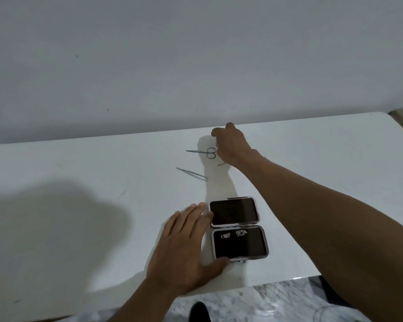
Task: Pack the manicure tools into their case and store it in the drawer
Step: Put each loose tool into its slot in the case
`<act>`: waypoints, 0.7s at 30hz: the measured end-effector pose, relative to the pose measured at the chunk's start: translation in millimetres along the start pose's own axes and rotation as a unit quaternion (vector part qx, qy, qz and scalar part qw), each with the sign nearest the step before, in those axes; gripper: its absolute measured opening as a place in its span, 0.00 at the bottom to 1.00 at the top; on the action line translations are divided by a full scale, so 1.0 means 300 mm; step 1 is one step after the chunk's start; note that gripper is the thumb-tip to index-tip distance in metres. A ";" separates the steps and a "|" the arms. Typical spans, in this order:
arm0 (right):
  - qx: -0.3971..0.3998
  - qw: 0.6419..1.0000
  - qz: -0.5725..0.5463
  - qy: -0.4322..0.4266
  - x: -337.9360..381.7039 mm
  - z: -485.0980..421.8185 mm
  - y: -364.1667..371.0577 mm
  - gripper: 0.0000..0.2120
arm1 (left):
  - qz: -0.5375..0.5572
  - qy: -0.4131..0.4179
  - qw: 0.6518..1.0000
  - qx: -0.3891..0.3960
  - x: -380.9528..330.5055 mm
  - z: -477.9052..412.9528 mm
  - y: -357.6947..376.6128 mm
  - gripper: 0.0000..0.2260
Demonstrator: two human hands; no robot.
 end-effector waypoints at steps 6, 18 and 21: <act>-0.015 0.999 0.037 -0.008 -0.013 -0.033 -0.013 0.12 | -0.005 -0.002 1.000 0.010 0.001 -0.002 0.006 0.40; -0.050 0.999 0.003 0.001 -0.048 0.177 -0.075 0.09 | 0.003 0.013 0.999 -0.030 -0.013 0.010 -0.010 0.38; -0.037 0.996 -0.076 -0.026 -0.060 0.309 -0.078 0.07 | -0.010 0.015 0.999 -0.027 -0.012 0.015 -0.001 0.39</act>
Point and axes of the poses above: each hand's wrist, its own z-axis away from the middle knuckle, its own y-axis out of the palm, x = y × z, the point moved 8 cm from there along -z, towards the middle knuckle, and after that the axes turned 3 degrees about -x, right-handed, at the moved point
